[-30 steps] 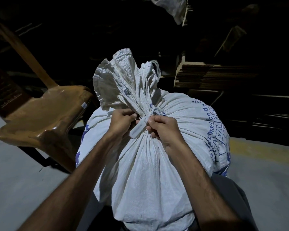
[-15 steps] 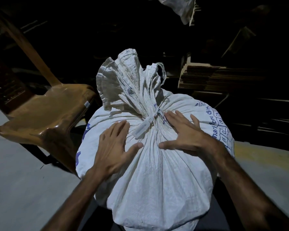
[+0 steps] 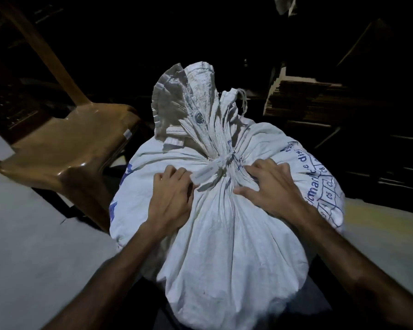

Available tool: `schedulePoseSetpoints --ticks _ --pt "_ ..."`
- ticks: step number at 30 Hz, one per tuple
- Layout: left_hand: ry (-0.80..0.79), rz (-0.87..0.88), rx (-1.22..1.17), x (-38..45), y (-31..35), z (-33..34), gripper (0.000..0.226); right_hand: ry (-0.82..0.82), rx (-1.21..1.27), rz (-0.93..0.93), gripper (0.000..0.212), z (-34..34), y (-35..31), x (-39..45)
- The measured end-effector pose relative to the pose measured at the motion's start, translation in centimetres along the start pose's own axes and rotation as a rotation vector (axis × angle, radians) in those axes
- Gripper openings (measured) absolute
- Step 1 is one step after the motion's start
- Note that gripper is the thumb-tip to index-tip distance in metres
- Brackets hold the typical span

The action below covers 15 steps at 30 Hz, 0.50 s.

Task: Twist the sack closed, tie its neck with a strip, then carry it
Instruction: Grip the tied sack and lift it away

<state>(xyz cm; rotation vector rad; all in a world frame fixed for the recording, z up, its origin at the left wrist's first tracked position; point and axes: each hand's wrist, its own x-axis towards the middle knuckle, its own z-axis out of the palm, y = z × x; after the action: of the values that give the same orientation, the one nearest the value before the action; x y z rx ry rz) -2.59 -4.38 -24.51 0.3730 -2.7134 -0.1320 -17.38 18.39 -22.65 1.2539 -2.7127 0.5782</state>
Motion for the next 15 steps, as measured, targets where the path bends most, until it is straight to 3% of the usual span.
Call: schedulePoseSetpoints --ticks 4,8,15 --pt "0.015 0.000 -0.013 0.4 0.1 0.3 0.039 0.191 -0.057 -0.066 0.036 0.7 -0.1 -0.1" --pt "0.076 -0.045 -0.076 1.1 0.3 -0.1 0.036 0.291 -0.096 -0.036 0.046 0.5 -0.5 -0.4" --pt "0.186 -0.263 -0.429 4.3 2.2 -5.2 0.029 0.229 0.105 0.142 0.040 -4.3 -3.5 1.9"
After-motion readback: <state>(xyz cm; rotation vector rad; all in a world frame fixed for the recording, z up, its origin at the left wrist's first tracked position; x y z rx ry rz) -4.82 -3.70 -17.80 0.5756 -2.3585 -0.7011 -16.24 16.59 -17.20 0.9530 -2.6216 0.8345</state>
